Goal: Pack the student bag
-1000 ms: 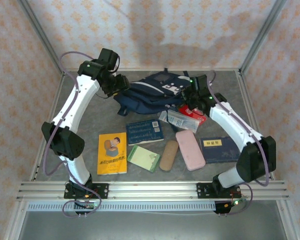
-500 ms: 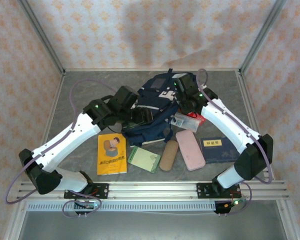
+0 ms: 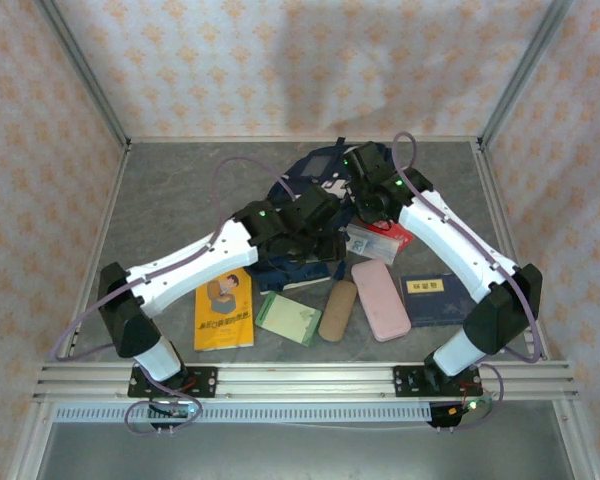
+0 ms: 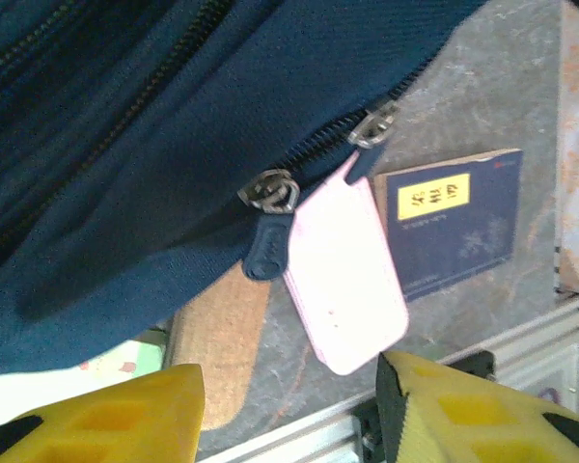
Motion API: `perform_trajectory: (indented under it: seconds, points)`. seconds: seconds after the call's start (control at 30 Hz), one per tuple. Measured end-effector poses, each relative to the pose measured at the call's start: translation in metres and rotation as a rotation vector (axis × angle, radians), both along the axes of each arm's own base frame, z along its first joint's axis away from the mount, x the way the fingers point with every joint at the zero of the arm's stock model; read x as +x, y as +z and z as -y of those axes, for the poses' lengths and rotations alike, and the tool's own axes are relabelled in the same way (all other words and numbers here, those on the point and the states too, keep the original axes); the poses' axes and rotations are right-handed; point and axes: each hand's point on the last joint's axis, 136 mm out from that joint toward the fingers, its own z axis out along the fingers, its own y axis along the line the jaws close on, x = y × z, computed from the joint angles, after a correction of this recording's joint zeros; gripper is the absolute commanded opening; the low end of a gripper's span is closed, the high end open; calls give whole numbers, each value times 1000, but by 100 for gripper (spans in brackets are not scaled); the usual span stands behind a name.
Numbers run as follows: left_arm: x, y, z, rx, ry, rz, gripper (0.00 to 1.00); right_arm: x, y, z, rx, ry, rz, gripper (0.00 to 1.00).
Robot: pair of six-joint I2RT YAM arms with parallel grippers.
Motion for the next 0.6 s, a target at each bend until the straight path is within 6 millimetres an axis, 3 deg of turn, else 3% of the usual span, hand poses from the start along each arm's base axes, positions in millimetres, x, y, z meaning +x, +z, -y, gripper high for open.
perform_trajectory:
  seconds: [0.6]
  points:
    - [29,-18,1,157,-15,82,38,1,1,-3,38,-12,15,0]
